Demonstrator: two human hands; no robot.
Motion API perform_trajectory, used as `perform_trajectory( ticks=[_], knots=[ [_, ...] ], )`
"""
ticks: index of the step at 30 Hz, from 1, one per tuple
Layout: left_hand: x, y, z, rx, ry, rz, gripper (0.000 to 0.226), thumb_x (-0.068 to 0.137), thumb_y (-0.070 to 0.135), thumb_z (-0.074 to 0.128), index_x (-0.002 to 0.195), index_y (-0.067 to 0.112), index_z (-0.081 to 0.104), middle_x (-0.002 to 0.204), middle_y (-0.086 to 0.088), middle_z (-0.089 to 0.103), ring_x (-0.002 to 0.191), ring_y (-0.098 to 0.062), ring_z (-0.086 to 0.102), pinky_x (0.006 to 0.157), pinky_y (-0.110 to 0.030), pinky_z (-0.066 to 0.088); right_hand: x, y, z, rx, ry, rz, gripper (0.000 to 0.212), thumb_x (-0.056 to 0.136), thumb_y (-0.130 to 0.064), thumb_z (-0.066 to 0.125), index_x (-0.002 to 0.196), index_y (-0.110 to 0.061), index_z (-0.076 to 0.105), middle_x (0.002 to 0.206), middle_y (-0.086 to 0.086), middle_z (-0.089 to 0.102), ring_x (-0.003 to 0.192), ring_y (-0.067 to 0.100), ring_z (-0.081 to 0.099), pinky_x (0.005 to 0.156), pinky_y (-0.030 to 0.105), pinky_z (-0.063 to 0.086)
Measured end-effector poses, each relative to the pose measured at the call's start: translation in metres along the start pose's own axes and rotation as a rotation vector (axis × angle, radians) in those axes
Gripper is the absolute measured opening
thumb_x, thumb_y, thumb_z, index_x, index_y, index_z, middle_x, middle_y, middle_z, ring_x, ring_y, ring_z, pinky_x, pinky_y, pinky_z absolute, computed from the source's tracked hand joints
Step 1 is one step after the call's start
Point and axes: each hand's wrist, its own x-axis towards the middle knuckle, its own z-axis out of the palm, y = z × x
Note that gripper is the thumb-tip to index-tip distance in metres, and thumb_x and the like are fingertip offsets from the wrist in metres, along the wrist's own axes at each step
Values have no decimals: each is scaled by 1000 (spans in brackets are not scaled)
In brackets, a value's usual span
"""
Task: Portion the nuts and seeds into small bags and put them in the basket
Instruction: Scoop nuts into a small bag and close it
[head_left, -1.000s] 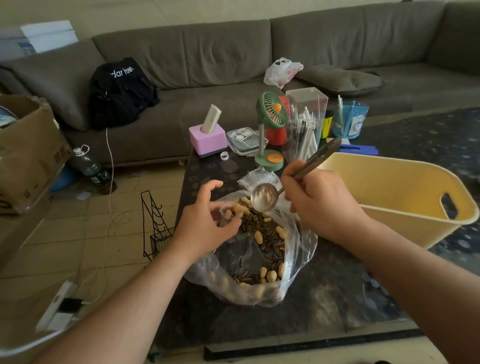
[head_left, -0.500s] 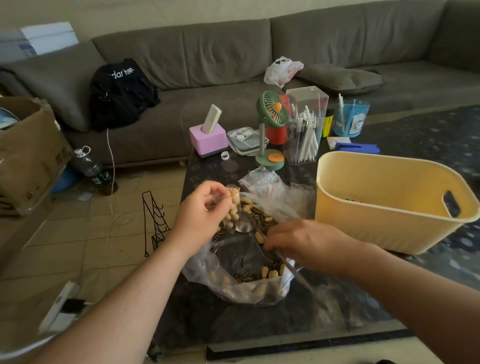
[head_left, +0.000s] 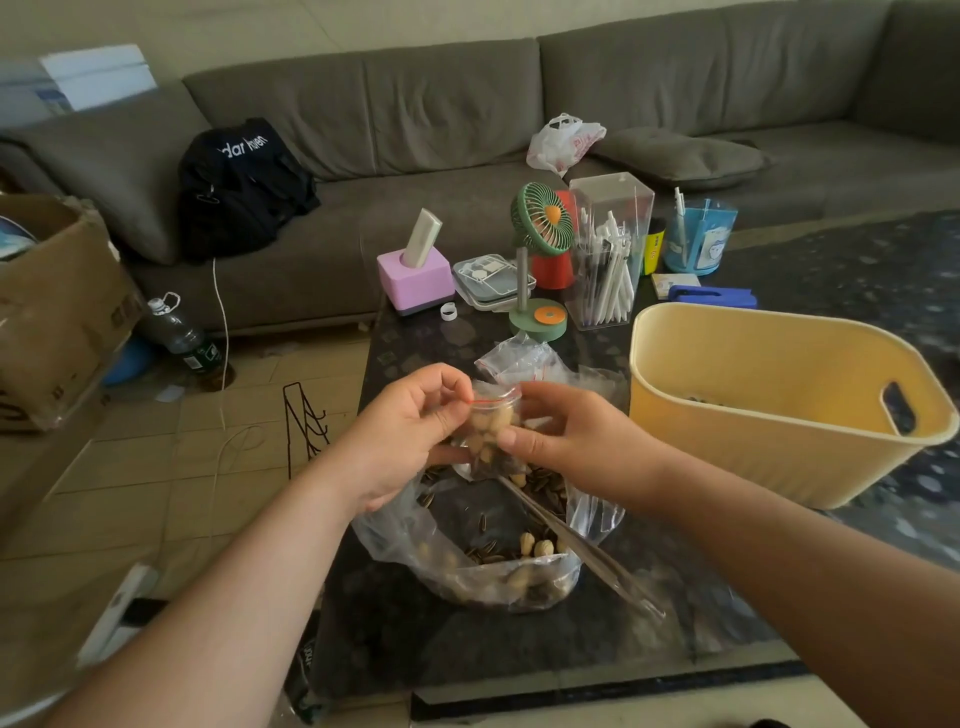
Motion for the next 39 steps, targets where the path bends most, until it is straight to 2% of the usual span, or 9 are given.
perform_trajectory(
  ticks=[3,5,9,12,15,20,26,34,39],
  knots=[
    [-2,5,9,-42,9,-38,18,107,2,55,101,17,64,95,-3,74,91,-23,71,76,-40,65,-3,-6,11,155,27,-20,21,90,-25,83,108,-29,74,99,-2,80,97,19,76,89,32,63],
    [-4,13,11,-105,-3,-81,16,105,6,58,116,17,62,104,-7,77,90,-22,72,75,-39,64,-3,-5,14,167,53,-26,23,89,-19,84,107,-27,74,96,-3,80,92,17,77,86,32,63],
    [-11,21,7,-180,-87,-232,45,92,28,69,136,17,63,120,-11,77,100,-20,74,86,-37,61,-4,-8,12,294,31,0,33,83,-20,88,113,-19,74,99,1,81,88,14,78,80,32,62],
    [-26,8,10,-264,-176,-341,44,95,31,69,135,12,70,131,-16,73,118,-29,71,102,-46,58,-10,-10,14,163,-31,-35,35,75,-36,91,104,-21,77,91,0,81,84,13,78,74,28,62],
    [-32,-5,17,-453,-116,-389,37,94,22,71,130,13,74,129,-21,73,117,-36,72,105,-60,54,-12,-8,19,163,-47,-13,32,76,-37,90,99,-20,77,88,1,80,83,14,77,73,31,64],
    [-31,-9,18,-485,-11,-354,26,89,15,71,112,14,83,117,-19,77,100,-26,76,99,-48,59,-13,-14,19,396,-150,148,33,90,-23,80,119,-11,73,99,8,75,87,17,71,75,30,61],
    [-32,-14,12,-413,79,-362,26,103,1,58,111,8,82,114,-17,79,99,-24,78,79,-37,66,-12,-8,17,384,-126,295,17,97,-26,74,109,-14,75,98,5,75,80,19,71,80,38,61],
    [-29,-20,21,-363,158,-398,48,82,15,80,127,8,65,114,-18,79,103,-32,78,90,-47,62,-12,-3,23,444,-163,356,15,99,-26,72,107,-13,74,95,9,73,79,22,70,87,43,58],
    [-28,-19,27,-276,202,-378,46,84,21,83,124,12,64,105,-14,81,98,-29,79,93,-48,62,-10,-1,28,546,-120,449,18,98,-27,70,110,-15,75,96,11,67,80,27,67,74,39,56]
  ],
)
